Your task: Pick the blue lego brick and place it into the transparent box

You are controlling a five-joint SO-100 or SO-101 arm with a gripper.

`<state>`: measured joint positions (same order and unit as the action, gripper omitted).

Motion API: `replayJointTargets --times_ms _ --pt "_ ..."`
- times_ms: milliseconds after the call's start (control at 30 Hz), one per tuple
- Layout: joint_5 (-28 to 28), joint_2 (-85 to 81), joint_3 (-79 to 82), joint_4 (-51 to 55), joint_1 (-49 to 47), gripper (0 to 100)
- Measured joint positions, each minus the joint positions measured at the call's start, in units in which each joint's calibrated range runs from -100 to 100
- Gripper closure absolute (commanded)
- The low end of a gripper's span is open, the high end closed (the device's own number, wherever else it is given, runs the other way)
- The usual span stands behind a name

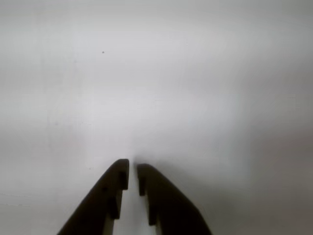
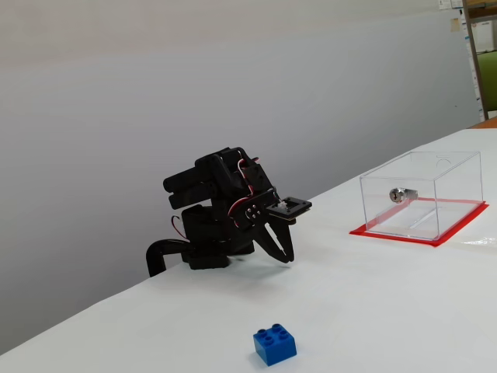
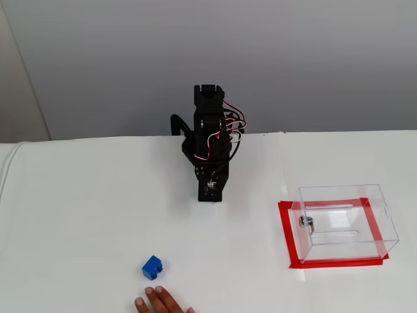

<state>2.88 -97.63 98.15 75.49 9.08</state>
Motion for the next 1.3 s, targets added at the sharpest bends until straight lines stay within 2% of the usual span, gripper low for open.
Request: replayJointTargets --times_ms 100,133,167,300,1300 --pt "0.39 -0.51 0.35 -1.8 0.32 98" --pt "0.44 -1.01 0.35 -10.97 0.43 98" --pt "0.44 -1.1 0.35 -15.42 0.43 98" --pt "0.44 -1.18 0.35 -22.54 0.32 98" --pt "0.49 -1.18 0.35 -23.14 0.32 98"
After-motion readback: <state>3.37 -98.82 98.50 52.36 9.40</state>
